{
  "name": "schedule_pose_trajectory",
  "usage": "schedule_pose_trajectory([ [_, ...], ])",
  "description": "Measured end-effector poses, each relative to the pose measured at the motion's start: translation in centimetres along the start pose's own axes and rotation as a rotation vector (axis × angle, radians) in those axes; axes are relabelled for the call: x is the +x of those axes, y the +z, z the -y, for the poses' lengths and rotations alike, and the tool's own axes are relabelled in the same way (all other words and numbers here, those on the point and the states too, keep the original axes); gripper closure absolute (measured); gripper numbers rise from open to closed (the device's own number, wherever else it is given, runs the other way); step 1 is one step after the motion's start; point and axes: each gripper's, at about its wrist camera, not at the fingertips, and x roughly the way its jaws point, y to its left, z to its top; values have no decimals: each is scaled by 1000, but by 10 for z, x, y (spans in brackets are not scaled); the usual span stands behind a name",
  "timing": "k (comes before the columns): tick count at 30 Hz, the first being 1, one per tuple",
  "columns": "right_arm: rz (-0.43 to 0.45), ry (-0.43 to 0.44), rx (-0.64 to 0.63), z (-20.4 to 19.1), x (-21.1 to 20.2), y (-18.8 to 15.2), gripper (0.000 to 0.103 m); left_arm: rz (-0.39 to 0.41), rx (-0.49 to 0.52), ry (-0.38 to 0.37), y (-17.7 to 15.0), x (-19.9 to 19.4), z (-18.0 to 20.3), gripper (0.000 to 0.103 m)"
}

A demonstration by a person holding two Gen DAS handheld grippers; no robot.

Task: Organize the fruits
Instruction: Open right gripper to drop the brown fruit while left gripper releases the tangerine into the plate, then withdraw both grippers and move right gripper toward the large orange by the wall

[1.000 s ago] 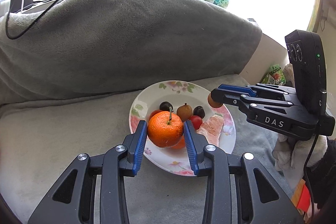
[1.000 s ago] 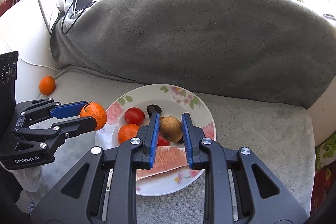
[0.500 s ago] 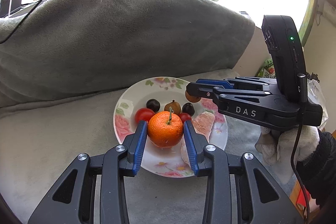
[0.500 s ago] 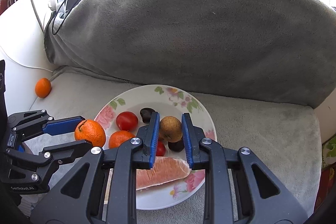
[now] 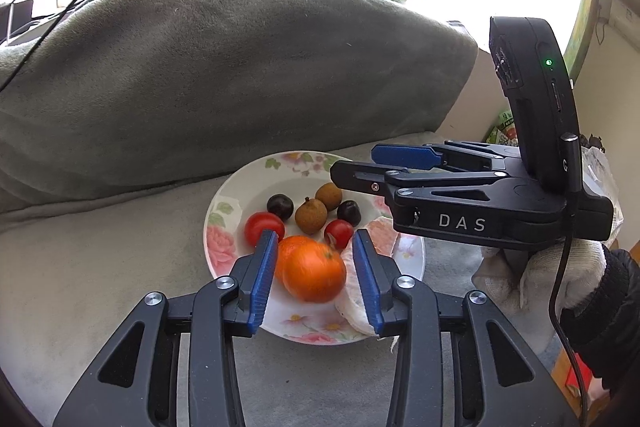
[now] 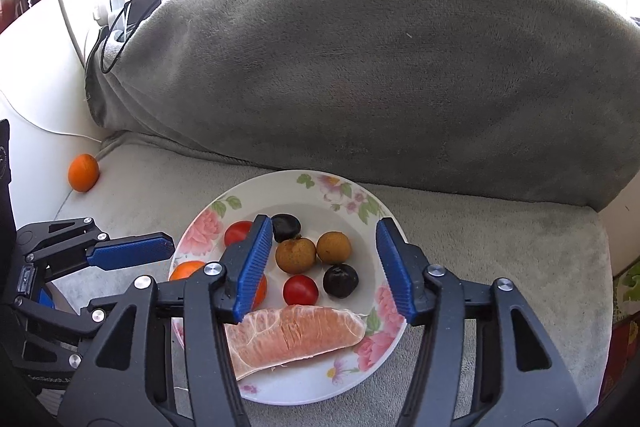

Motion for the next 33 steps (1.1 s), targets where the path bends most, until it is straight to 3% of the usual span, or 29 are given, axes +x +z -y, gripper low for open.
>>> schedule_pose_trajectory([
  [2,1,-5,0,0,-1,1,45,6,3,-2,1,-1,1,55],
  [4,8,-11,1,0,-3,0,33,8,8,0,1,-2,1,53],
  [16,24,-25,14,1,-11,3,11,20,27,16,1,-5,6,34],
  [19,20,-48,-2,-1,-12,3,10,29,25,31,1,-8,5,25],
  [33,43,-71,-8,-11,-26,7,5,52,43,70,-3,-23,5,23],
])
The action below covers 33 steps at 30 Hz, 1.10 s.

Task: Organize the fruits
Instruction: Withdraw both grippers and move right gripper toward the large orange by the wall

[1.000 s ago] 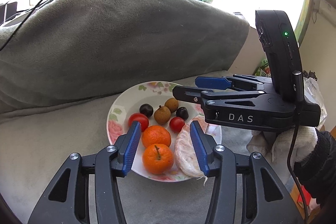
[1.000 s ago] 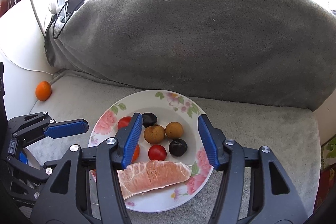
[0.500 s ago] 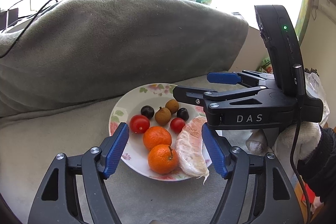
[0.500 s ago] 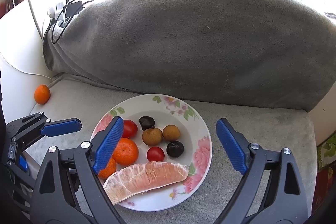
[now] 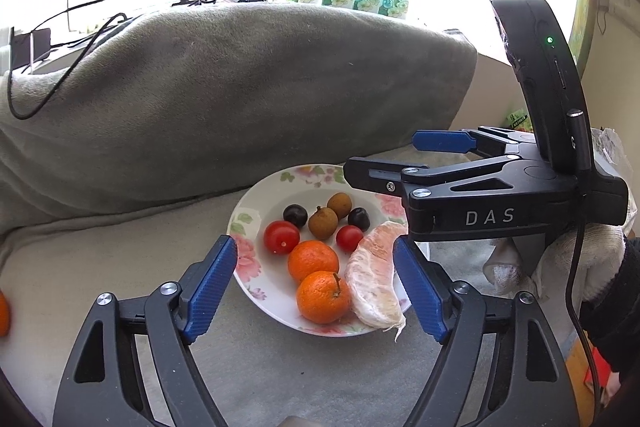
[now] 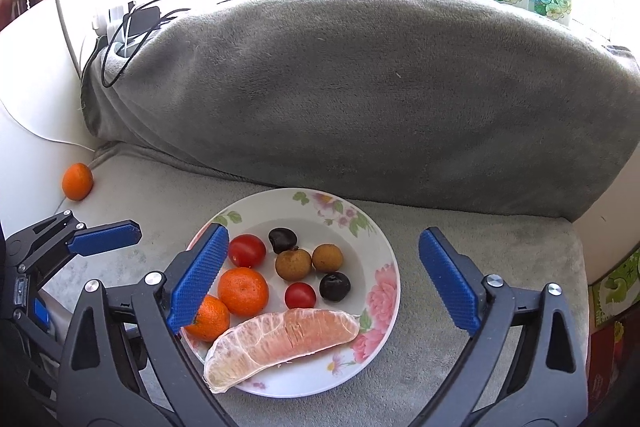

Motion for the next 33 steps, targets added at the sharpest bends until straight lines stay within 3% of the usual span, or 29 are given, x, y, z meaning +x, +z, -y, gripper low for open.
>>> schedule_pose_trajectory([
  [20,24,37,-25,-40,-16,13,5,63,-37,30,-8,-44,-24,23],
  [33,24,127,-93,-102,-3,30,5,121,-138,130,-24,-82,-79,23],
])
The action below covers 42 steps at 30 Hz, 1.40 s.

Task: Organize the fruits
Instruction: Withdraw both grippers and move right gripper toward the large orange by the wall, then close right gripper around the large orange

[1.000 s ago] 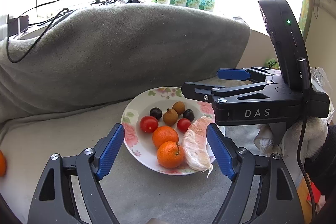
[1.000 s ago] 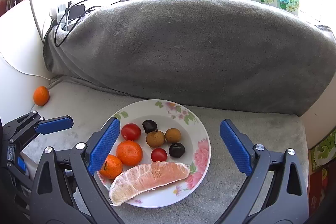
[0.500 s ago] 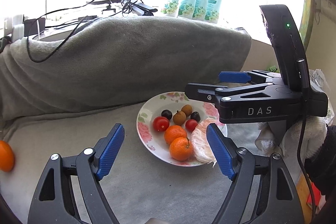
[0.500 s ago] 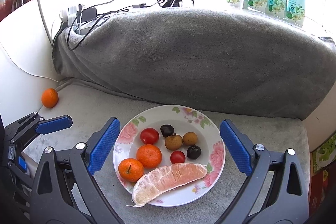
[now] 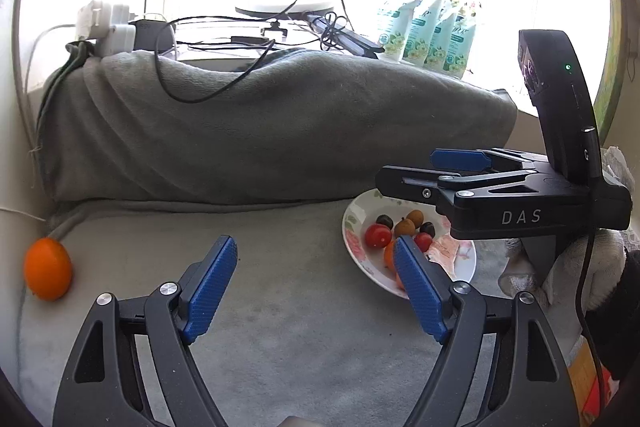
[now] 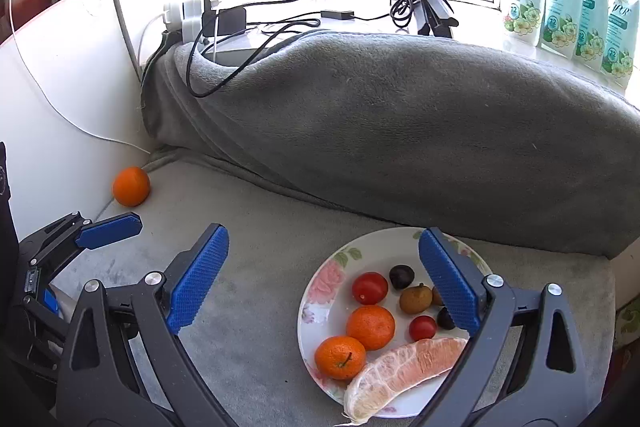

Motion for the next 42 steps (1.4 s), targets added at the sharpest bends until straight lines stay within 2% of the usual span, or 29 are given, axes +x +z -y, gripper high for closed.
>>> schedule_pose_trajectory([
  [15,-4,172,-20,-70,35,32,5,49,-163,197,-27,-38,-98,23],
  [24,-40,248,-70,-123,75,44,5,36,-253,285,-49,-56,-153,23],
  [36,-150,374,-22,-180,146,57,5,-13,-321,321,-65,-49,-209,23],
  [39,-175,403,-9,-192,161,59,5,-31,-337,320,-68,-44,-221,30],
  [42,-199,427,7,-203,177,60,5,-46,-354,310,-71,-38,-232,31],
])
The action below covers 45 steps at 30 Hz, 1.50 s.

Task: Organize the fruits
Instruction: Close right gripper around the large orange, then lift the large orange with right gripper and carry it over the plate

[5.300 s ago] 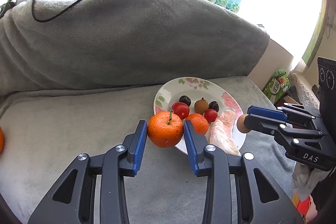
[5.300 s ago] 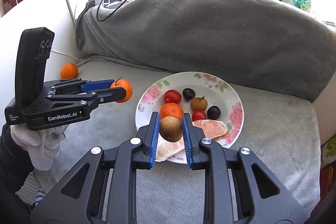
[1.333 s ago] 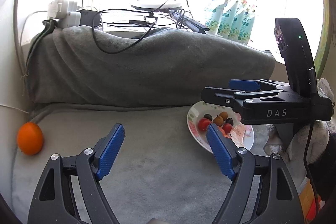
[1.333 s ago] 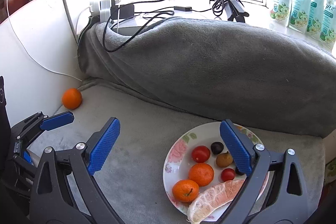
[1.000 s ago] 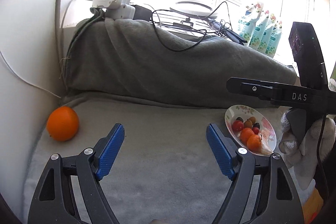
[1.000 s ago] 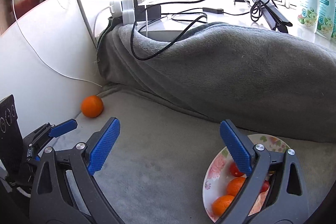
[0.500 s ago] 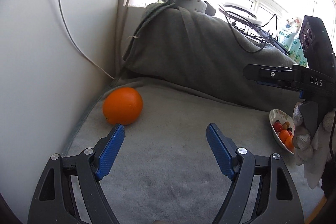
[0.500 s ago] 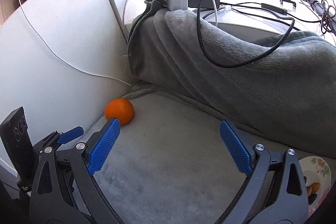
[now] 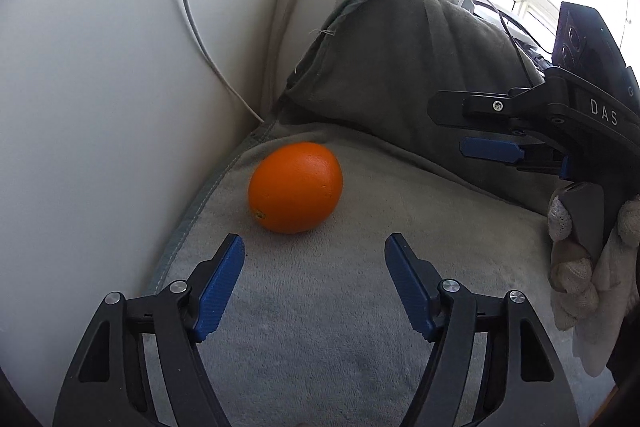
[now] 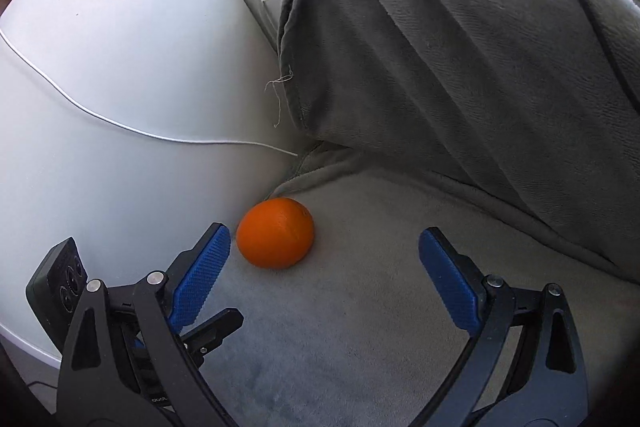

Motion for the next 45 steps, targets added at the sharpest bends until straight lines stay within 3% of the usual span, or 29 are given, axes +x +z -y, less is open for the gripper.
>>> schedule_pose_trajectory([
  [12,-89,95,89,-1,60,4,14,-43,-32,-28,8,25,-14,35],
  [21,-133,144,134,-1,86,4,27,-57,-65,-42,9,30,-24,35],
  [23,-142,152,139,-1,92,4,29,-64,-67,-48,10,33,-24,41],
  [37,-172,186,164,1,100,1,39,-80,-86,-50,9,37,-27,44],
  [45,-169,191,161,-2,101,1,40,-87,-72,-53,9,41,-25,47],
])
